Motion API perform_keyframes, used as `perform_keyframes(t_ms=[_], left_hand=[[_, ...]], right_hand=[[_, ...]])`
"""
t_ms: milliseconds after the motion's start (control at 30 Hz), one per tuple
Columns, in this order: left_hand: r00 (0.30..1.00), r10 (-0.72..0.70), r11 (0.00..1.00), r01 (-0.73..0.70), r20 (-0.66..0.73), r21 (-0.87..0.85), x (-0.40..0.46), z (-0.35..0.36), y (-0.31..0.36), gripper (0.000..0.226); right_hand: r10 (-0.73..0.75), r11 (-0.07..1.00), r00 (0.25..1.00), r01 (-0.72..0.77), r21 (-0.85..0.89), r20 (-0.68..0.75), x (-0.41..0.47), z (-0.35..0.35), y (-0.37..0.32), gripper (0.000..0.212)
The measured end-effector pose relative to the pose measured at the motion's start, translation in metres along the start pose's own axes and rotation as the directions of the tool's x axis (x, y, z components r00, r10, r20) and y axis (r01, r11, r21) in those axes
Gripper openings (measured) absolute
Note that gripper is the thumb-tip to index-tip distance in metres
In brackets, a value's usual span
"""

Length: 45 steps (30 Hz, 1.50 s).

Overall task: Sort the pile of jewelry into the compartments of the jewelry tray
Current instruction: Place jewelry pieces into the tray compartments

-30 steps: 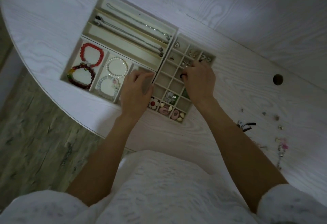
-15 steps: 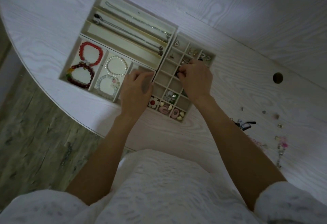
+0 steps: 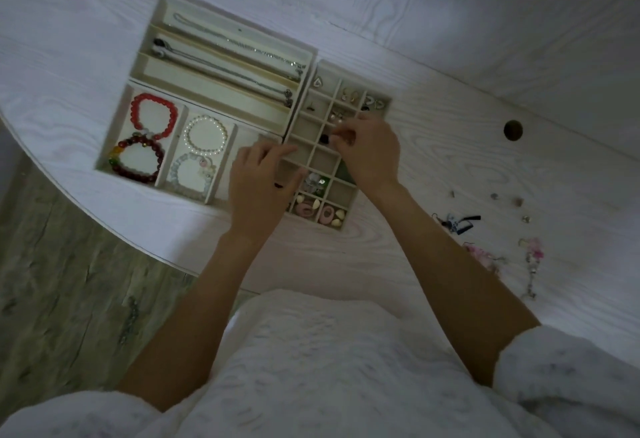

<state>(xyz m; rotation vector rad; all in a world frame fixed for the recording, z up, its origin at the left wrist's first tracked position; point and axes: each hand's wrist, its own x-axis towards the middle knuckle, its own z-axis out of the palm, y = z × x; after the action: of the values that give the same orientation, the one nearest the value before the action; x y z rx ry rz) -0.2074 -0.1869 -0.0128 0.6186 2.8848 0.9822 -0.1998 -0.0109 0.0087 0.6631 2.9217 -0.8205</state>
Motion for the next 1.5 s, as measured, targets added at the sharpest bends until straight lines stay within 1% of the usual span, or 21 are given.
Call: perform_keyframes(t_ms=[100, 133, 200, 267, 333, 467, 533, 633, 733, 867, 967, 1100, 1133, 1233, 1267, 1333, 1400, 1500], left_hand=[[0.985, 0.15, 0.988, -0.153, 0.091, 0.036, -0.009, 0.014, 0.019, 0.039], [0.975, 0.181, 0.981, -0.188, 0.13, 0.043, -0.013, 0.019, 0.026, 0.043], [0.953, 0.215, 0.973, -0.227, 0.212, 0.036, -0.019, 0.032, 0.041, 0.049], [0.934, 0.215, 0.971, -0.236, 0.287, 0.039, -0.021, 0.041, 0.054, 0.051], [0.916, 0.219, 0.965, -0.255, 0.337, 0.066, -0.02, 0.046, 0.062, 0.049], [0.913, 0.235, 0.955, -0.281, 0.332, 0.098, -0.015, 0.047, 0.065, 0.043], [0.916, 0.244, 0.951, -0.29, 0.318, 0.108, -0.013, 0.047, 0.063, 0.039], [0.923, 0.243, 0.947, -0.292, 0.298, 0.131, -0.013, 0.047, 0.063, 0.034], [0.929, 0.218, 0.948, -0.275, 0.3, 0.162, -0.013, 0.049, 0.067, 0.034], [0.938, 0.182, 0.952, -0.243, 0.294, 0.188, -0.014, 0.051, 0.069, 0.035], [0.945, 0.188, 0.952, -0.243, 0.268, 0.188, -0.016, 0.052, 0.068, 0.035], [0.947, 0.186, 0.956, -0.236, 0.262, 0.176, -0.016, 0.052, 0.07, 0.035], [0.946, 0.184, 0.956, -0.235, 0.265, 0.174, -0.016, 0.051, 0.07, 0.035], [0.944, 0.185, 0.958, -0.236, 0.274, 0.163, -0.016, 0.051, 0.07, 0.034], [0.944, 0.188, 0.959, -0.237, 0.273, 0.158, -0.015, 0.051, 0.069, 0.034], [0.942, 0.213, 0.957, -0.255, 0.261, 0.136, -0.016, 0.053, 0.067, 0.033], [0.937, 0.259, 0.95, -0.291, 0.233, 0.112, -0.018, 0.053, 0.066, 0.031], [0.947, 0.291, 0.952, -0.3, 0.139, 0.054, -0.022, 0.046, 0.059, 0.027]], right_hand=[[-0.026, 0.998, 0.996, 0.031, 0.055, -0.082, -0.033, -0.019, 0.017, 0.015], [-0.032, 0.999, 0.994, 0.037, 0.04, -0.108, -0.047, -0.027, 0.027, 0.014], [-0.006, 1.0, 0.987, 0.001, -0.03, -0.162, -0.078, -0.042, 0.059, 0.013], [0.088, 0.991, 0.975, -0.107, -0.082, -0.205, -0.104, -0.057, 0.097, 0.011], [0.23, 0.962, 0.941, -0.259, -0.087, -0.249, -0.123, -0.071, 0.135, 0.013], [0.412, 0.883, 0.848, -0.461, -0.082, -0.333, -0.133, -0.095, 0.198, 0.023], [0.44, 0.863, 0.834, -0.495, -0.099, -0.333, -0.124, -0.102, 0.218, 0.026], [0.445, 0.861, 0.854, -0.49, -0.134, -0.269, -0.11, -0.104, 0.23, 0.028], [0.469, 0.856, 0.858, -0.5, -0.129, -0.21, -0.106, -0.1, 0.236, 0.024], [0.401, 0.899, 0.898, -0.424, -0.111, -0.181, -0.111, -0.087, 0.222, 0.025], [0.347, 0.935, 0.931, -0.353, -0.035, -0.108, -0.118, -0.074, 0.206, 0.018], [0.329, 0.943, 0.943, -0.326, 0.075, -0.044, -0.124, -0.078, 0.205, 0.019], [0.329, 0.943, 0.944, -0.327, 0.062, -0.029, -0.124, -0.079, 0.206, 0.017], [0.303, 0.949, 0.953, -0.301, -0.092, 0.007, -0.125, -0.081, 0.206, 0.012], [0.29, 0.952, 0.957, -0.287, -0.105, 0.01, -0.124, -0.081, 0.203, 0.012], [0.272, 0.961, 0.962, -0.272, -0.048, -0.003, -0.12, -0.084, 0.192, 0.01], [0.258, 0.964, 0.966, -0.256, 0.072, -0.016, -0.111, -0.087, 0.17, 0.004], [0.164, 0.973, 0.986, -0.155, 0.171, -0.037, -0.09, -0.082, 0.122, 0.012]])
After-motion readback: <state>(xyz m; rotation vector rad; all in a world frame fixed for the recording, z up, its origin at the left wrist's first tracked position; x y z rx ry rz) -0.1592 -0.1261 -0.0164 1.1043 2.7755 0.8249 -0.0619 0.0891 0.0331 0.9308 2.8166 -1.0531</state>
